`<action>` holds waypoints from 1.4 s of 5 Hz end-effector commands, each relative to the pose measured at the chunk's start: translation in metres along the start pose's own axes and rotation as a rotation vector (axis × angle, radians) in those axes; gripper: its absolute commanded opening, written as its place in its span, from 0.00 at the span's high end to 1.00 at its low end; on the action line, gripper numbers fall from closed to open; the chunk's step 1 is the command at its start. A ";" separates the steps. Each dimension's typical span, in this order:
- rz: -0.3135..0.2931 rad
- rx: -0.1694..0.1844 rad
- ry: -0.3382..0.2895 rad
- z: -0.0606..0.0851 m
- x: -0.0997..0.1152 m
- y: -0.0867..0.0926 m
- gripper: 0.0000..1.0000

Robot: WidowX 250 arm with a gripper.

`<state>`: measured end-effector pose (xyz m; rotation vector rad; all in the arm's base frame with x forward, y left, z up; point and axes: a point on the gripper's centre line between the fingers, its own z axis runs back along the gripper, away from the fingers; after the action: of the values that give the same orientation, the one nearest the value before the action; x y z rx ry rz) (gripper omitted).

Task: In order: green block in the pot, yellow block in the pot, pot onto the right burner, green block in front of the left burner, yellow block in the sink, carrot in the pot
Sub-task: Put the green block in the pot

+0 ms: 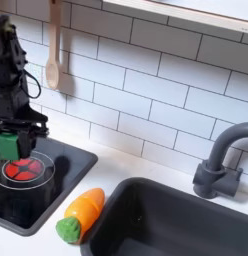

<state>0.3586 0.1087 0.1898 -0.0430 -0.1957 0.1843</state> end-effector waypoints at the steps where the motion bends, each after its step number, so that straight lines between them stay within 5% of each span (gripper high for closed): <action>1: 0.012 -0.009 -0.053 0.029 -0.014 0.008 1.00; 3: 0.062 0.010 -0.093 0.047 -0.021 0.027 1.00; 7: 0.156 0.045 -0.162 0.059 -0.008 0.052 1.00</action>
<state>0.3312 0.1595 0.2403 -0.0014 -0.3479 0.3466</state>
